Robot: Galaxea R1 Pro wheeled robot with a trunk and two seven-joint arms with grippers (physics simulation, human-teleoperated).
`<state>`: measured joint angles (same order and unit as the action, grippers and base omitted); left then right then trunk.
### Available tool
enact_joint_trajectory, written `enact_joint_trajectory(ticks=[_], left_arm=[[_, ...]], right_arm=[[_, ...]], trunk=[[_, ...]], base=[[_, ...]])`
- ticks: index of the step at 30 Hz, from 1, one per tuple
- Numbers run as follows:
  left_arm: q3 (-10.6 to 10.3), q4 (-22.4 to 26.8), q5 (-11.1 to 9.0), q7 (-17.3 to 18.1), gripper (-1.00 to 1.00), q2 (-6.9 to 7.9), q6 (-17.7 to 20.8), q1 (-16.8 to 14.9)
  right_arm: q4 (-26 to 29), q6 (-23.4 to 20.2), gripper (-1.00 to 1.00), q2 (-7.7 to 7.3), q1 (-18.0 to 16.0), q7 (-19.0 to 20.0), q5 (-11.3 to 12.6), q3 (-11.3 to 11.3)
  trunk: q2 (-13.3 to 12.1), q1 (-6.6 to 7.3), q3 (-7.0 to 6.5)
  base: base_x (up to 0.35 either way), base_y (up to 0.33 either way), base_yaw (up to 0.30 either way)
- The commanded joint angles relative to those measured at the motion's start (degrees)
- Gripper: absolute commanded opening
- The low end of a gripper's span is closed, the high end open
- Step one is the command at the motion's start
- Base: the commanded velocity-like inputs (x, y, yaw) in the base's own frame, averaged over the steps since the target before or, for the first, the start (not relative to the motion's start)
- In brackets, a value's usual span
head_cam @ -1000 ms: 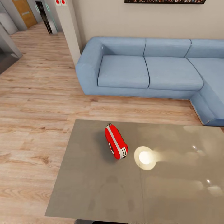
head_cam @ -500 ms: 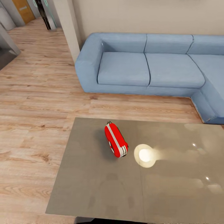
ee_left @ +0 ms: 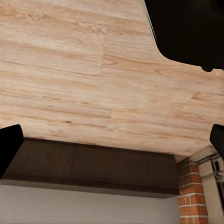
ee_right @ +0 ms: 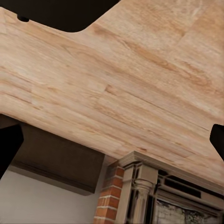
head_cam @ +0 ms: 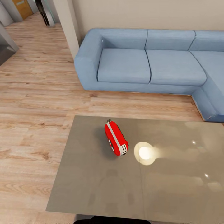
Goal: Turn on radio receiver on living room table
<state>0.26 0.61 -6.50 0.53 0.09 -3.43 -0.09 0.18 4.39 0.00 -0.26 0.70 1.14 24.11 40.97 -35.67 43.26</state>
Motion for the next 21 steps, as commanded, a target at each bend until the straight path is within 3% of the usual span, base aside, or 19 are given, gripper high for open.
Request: enact_joint_trajectory(ticks=[1, 21], left_arm=[[0.0, 0.0, 0.0, 0.0, 1.0, 0.0, 0.0, 0.0], [-0.02, 0.0, 0.0, 0.08, 1.0, 0.0, -0.08, 0.0]], right_arm=[[0.0, 0.0, 1.0, 0.0, 0.0, 0.0, 0.0, -0.01], [0.0, 0.0, 1.0, 0.0, 0.0, 0.0, -0.02, 0.02]], trunk=[[0.0, 0.0, 0.09], [0.0, 0.0, 1.92]], base=[[0.0, 0.0, 0.0], [0.0, 0.0, 0.0]])
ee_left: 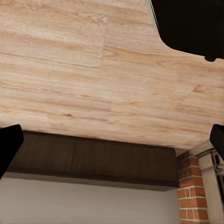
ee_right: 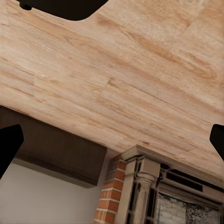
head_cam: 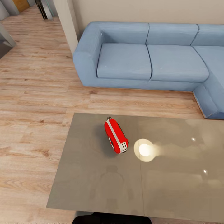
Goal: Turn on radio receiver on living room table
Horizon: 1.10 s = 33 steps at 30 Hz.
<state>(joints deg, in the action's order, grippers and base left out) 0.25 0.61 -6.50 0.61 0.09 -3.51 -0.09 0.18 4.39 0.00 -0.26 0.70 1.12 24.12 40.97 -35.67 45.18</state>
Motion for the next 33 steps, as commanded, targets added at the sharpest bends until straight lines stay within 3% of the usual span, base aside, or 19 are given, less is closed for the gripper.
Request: enact_joint_trajectory(ticks=[1, 24, 33], left_arm=[[0.0, 0.0, 0.0, 0.0, 1.0, 0.0, 0.0, 0.0], [-0.07, 0.0, 0.09, 0.01, 1.0, 0.0, 0.0, 0.0], [-0.07, 0.0, 0.09, 0.01, 1.0, 0.0, 0.0, 0.0]], right_arm=[[0.0, 0.0, 1.0, 0.0, 0.0, 0.0, 0.01, 0.01], [0.0, 0.0, 1.0, 0.09, 0.0, 0.0, -0.06, 0.04], [0.0, 0.0, 1.0, 0.09, 0.0, 0.0, -0.05, 0.03]], trunk=[[0.0, 0.0, 0.08], [0.0, 0.0, 0.21], [0.0, 0.0, 0.21]], base=[[0.0, 0.0, 0.0], [0.037, 0.079, -0.002], [0.0, 0.0, -0.144]])
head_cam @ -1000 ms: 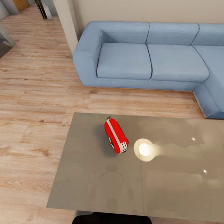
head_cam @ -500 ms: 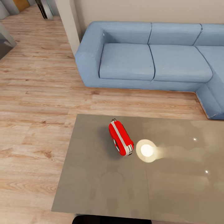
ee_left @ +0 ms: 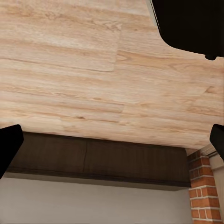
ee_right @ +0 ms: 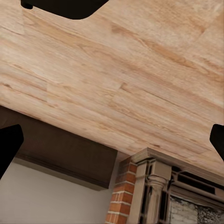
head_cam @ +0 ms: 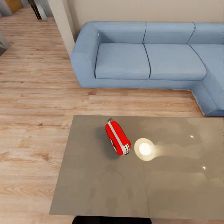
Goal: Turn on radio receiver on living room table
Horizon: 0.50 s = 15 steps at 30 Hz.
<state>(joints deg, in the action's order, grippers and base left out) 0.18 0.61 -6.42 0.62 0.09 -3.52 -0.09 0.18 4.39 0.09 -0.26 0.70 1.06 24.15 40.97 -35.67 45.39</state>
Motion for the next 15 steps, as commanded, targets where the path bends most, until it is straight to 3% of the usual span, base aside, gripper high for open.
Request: enact_joint_trajectory(ticks=[1, 11, 15], left_arm=[[0.0, 0.0, 0.0, 0.0, 1.0, 0.0, 0.0, 0.0], [0.0, 0.0, 0.0, 0.0, 1.0, 0.0, 0.0, 0.0], [0.0, 0.0, 0.0, 0.0, 1.0, 0.0, 0.0, 0.0]], right_arm=[[0.0, 0.0, 1.0, 0.0, 0.0, 0.0, 0.0, -0.01], [0.0, -0.09, 1.0, 0.07, 0.0, -0.01, 0.02, 0.02], [0.0, -0.03, 1.0, 0.01, 0.0, 0.0, 0.0, 0.01]], trunk=[[0.0, 0.0, 0.0], [0.0, 0.0, 0.0], [0.0, 0.0, 0.12]], base=[[0.0, 0.0, -0.035], [0.0, 0.0, -0.006], [0.0, 0.0, 0.113]])
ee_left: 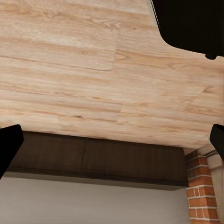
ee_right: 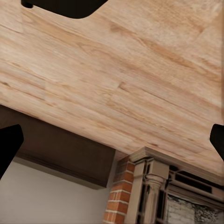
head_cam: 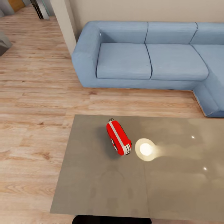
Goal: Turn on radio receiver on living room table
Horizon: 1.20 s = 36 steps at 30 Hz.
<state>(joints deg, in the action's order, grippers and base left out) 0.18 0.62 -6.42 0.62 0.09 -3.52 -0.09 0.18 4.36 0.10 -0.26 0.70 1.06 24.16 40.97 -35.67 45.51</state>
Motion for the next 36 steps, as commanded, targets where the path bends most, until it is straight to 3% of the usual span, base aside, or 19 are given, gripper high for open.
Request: enact_joint_trajectory(ticks=[1, 17, 36], left_arm=[[0.0, 0.0, 0.0, 0.0, 1.0, 0.0, 0.0, 0.0], [0.0, 0.0, 0.0, 0.0, 1.0, -0.02, 0.0, 0.0], [0.0, 0.0, 0.0, 0.0, 1.0, 0.0, 0.0, 0.0]], right_arm=[[0.0, 0.01, 1.0, -0.01, 0.0, 0.0, 0.0, 0.0], [0.0, 0.03, 1.0, -0.01, 0.0, 0.0, -0.01, 0.01], [0.0, 0.08, 1.0, -0.05, 0.0, 0.0, -0.06, 0.03]], trunk=[[0.0, 0.0, 0.05], [0.0, 0.0, 0.97], [0.0, 0.0, 1.04]], base=[[0.0, 0.0, 0.186], [0.0, 0.0, 0.212], [0.0, 0.0, 0.014]])
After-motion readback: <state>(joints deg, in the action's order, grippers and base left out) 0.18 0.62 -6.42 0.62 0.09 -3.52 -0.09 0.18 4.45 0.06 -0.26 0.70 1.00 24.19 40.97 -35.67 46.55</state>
